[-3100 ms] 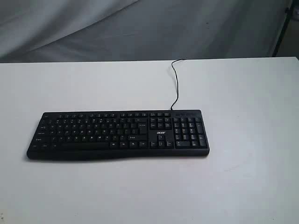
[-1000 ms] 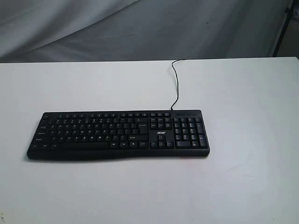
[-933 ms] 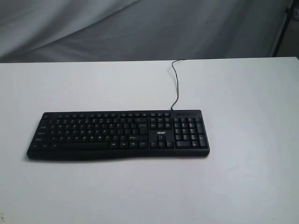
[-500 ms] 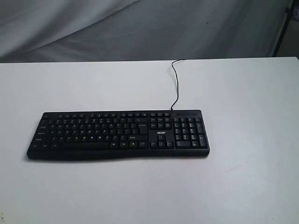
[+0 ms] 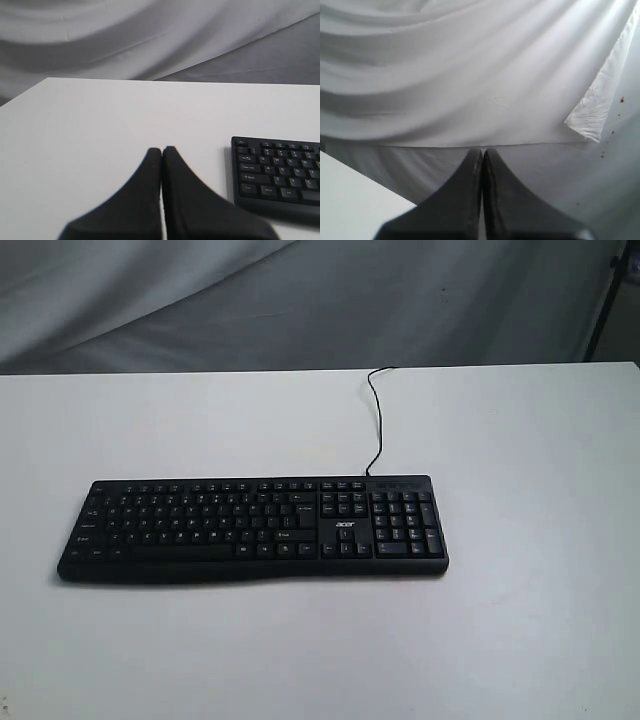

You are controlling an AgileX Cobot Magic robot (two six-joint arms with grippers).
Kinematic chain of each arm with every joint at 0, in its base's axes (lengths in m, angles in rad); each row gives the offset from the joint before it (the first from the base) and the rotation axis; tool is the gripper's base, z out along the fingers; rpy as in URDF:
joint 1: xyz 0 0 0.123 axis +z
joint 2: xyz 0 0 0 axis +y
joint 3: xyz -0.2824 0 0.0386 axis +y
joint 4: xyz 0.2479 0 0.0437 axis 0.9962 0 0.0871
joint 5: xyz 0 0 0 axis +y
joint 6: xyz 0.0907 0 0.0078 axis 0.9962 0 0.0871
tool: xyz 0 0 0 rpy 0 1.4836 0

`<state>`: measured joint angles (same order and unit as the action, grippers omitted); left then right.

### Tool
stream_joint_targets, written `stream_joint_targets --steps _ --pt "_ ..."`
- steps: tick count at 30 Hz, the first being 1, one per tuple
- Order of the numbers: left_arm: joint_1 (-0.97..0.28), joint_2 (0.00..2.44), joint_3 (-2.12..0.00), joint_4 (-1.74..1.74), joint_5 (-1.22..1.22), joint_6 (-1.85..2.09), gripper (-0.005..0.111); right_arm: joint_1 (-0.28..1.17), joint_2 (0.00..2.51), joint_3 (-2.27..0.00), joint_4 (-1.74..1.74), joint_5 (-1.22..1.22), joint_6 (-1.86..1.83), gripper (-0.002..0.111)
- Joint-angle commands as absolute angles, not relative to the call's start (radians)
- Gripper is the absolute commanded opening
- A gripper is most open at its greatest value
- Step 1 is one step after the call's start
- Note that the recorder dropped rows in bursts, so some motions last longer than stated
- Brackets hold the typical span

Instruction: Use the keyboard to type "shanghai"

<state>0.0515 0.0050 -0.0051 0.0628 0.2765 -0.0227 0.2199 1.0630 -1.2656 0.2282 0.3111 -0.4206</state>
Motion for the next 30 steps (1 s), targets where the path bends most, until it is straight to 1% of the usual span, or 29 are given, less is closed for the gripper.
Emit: stream_joint_targets --steps 1,14,22,30 --pt "0.054 0.000 0.000 0.062 0.266 -0.024 0.001 0.220 1.150 -1.374 0.177 0.364 -0.480 0.000" --pt "0.054 0.000 0.000 0.062 0.266 -0.024 0.001 0.220 1.429 -1.685 0.222 0.639 -0.696 0.000" --pt "0.054 0.000 0.000 0.062 0.266 -0.024 0.001 0.220 1.570 -1.802 0.417 0.839 -0.969 0.000" --pt "0.054 0.000 0.000 0.062 0.266 -0.024 0.001 0.220 1.719 -1.882 0.525 1.036 -1.072 0.000"
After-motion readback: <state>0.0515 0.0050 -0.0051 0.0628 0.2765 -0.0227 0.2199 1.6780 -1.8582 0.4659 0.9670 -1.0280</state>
